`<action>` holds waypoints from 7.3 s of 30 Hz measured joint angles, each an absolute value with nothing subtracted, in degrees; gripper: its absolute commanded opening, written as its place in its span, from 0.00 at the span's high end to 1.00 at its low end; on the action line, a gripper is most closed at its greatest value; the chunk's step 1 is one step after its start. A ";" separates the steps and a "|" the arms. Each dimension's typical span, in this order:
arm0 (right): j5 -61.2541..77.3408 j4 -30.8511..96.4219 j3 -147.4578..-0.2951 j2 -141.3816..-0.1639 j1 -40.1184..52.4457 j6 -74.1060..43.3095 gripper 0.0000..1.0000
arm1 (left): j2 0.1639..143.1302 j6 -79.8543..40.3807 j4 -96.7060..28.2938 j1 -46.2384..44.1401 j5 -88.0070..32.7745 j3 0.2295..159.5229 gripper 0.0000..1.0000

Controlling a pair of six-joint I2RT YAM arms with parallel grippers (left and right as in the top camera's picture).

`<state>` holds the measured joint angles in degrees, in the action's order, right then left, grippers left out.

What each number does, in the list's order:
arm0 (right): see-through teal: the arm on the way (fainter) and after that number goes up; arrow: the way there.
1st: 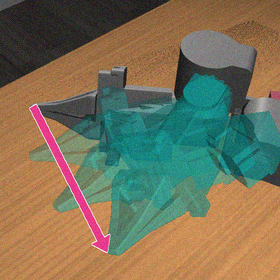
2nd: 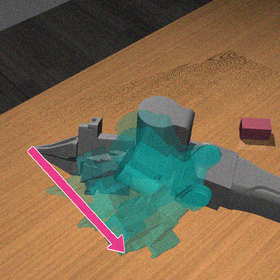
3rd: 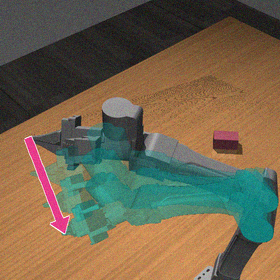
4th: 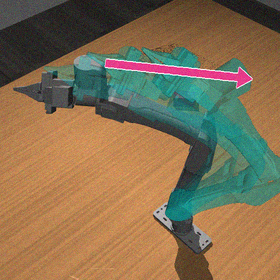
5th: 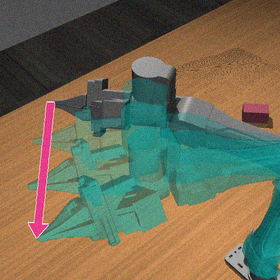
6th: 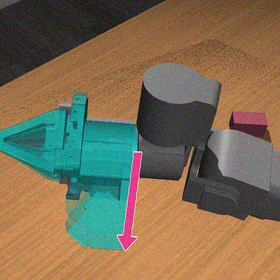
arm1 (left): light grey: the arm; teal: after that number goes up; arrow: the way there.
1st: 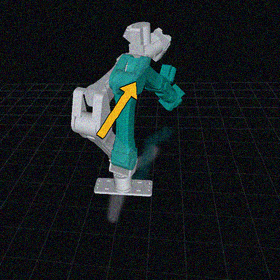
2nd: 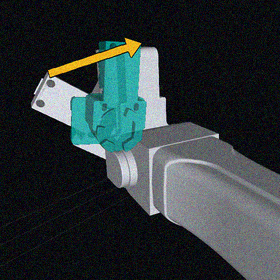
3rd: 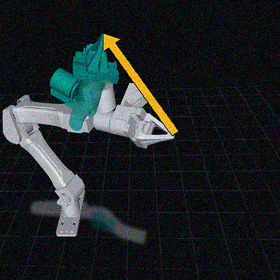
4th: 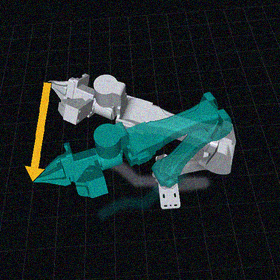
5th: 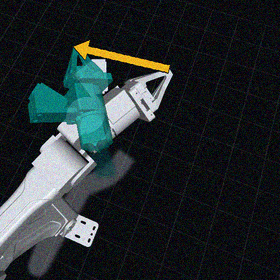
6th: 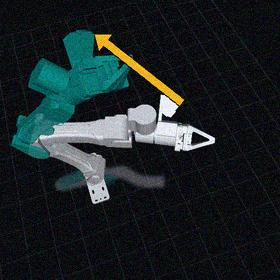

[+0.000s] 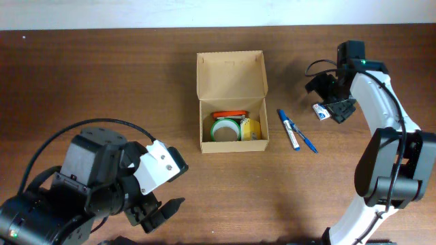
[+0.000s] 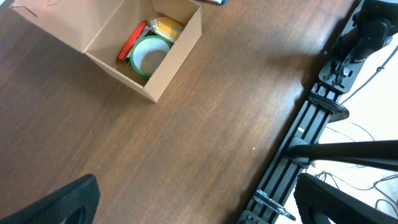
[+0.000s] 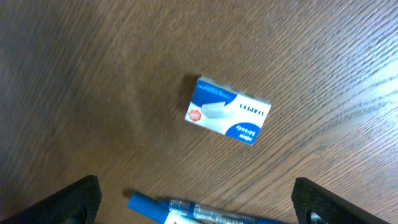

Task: Pack container
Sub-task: 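Reach right gripper to the staples box and grasp it, then carry the staples box into the box and release it, then move right gripper out of the box toward the blue pens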

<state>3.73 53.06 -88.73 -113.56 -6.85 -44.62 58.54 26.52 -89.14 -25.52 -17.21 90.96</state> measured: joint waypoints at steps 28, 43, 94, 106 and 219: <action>3.11 49.30 -89.27 -120.51 -7.01 -43.31 0.01 | 58.54 26.52 -89.14 -25.52 -17.21 90.96 0.00; 2.66 47.79 -89.25 -121.19 -7.60 -47.83 0.01 | 58.54 26.52 -89.14 -25.52 -17.23 90.96 0.00; 11.07 70.78 -109.71 -123.81 -5.80 -33.04 0.59 | 58.54 26.52 -89.12 -25.52 -17.23 90.96 0.00; 11.49 89.27 -134.28 -123.59 19.88 -26.87 0.60 | 58.54 26.52 -89.14 -25.52 -17.39 90.96 0.00; -9.26 91.26 -105.78 -95.77 25.65 -26.50 0.37 | 58.54 26.52 -89.12 -25.52 -17.39 90.96 0.00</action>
<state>-9.26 91.26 -105.78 -95.77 25.65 -26.50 58.54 26.52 -89.12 -25.52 -17.39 90.96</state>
